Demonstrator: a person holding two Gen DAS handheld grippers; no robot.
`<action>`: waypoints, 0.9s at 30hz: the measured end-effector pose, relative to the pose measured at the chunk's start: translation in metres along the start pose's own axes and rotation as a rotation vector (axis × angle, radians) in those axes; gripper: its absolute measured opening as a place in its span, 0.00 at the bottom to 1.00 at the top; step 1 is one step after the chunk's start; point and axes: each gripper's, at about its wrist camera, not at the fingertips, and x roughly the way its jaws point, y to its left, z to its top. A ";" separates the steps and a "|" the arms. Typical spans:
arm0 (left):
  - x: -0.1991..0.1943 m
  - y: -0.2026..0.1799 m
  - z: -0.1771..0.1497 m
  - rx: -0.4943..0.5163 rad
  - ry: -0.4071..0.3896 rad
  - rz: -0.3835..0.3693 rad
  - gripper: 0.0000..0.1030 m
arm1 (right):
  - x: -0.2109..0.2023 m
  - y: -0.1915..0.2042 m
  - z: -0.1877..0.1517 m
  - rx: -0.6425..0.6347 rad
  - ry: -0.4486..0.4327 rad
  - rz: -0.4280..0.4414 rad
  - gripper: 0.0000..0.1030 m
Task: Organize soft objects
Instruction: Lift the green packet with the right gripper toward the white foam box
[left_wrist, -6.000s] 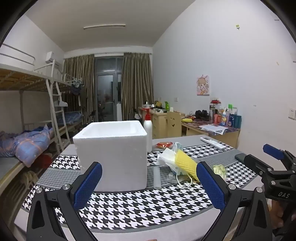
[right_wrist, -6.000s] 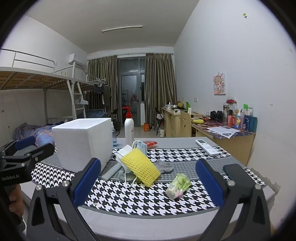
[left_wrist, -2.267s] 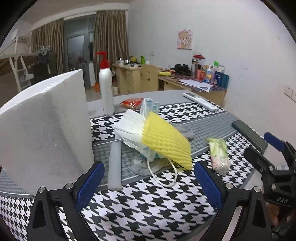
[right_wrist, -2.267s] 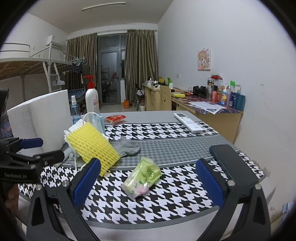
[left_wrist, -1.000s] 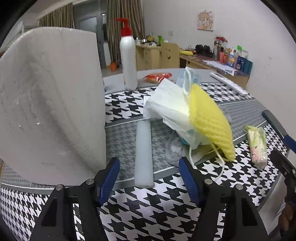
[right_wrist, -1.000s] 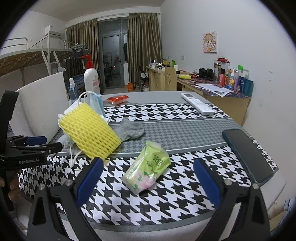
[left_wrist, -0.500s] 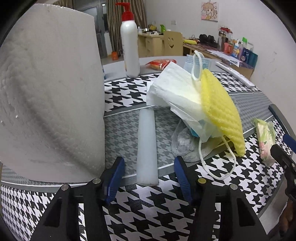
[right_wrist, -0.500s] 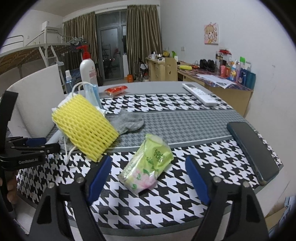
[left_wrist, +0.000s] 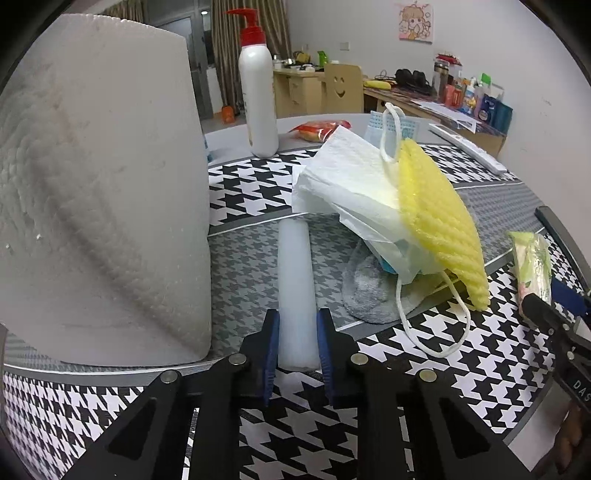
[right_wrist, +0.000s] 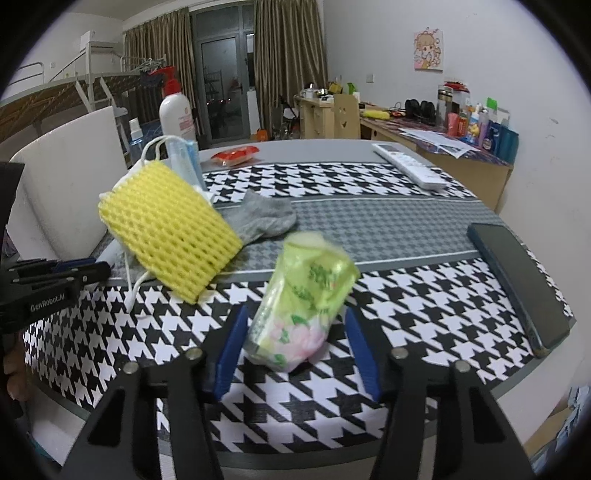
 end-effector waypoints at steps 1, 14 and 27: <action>0.000 -0.001 0.000 0.003 -0.001 0.002 0.21 | 0.001 0.000 0.000 -0.002 0.006 -0.001 0.52; -0.005 0.002 -0.004 -0.001 -0.014 -0.016 0.18 | 0.005 -0.007 0.003 -0.003 0.023 -0.023 0.39; -0.015 0.006 -0.008 0.002 -0.039 -0.030 0.17 | 0.010 -0.002 0.027 -0.056 0.017 -0.012 0.61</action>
